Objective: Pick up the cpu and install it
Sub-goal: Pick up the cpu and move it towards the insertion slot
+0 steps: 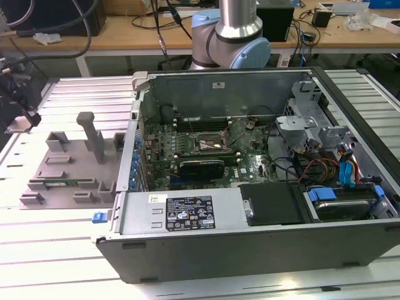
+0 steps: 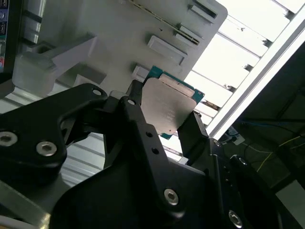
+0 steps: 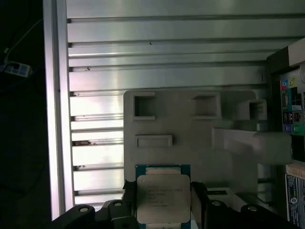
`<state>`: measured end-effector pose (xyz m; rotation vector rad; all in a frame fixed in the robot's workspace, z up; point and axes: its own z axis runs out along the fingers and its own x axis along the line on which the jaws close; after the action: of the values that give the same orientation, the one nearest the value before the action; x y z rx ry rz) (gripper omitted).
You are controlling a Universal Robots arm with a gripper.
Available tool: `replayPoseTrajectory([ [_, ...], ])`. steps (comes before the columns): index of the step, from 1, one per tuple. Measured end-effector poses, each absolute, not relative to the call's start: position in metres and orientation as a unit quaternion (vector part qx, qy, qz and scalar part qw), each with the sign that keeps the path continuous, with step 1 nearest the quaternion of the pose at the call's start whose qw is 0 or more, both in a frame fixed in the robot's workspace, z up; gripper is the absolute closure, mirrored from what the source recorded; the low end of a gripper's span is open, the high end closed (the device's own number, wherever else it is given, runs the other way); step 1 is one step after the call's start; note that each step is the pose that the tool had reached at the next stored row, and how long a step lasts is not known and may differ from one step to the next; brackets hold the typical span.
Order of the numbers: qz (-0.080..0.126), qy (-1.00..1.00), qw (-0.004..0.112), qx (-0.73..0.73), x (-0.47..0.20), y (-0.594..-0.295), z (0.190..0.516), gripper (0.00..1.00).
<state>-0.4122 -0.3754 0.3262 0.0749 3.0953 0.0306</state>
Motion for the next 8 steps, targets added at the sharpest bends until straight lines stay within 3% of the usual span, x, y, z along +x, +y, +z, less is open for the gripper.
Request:
replayPoseTrajectory([
  [8,0.003,0.999,0.023,0.024,-0.412,-0.375,0.338,0.46],
])
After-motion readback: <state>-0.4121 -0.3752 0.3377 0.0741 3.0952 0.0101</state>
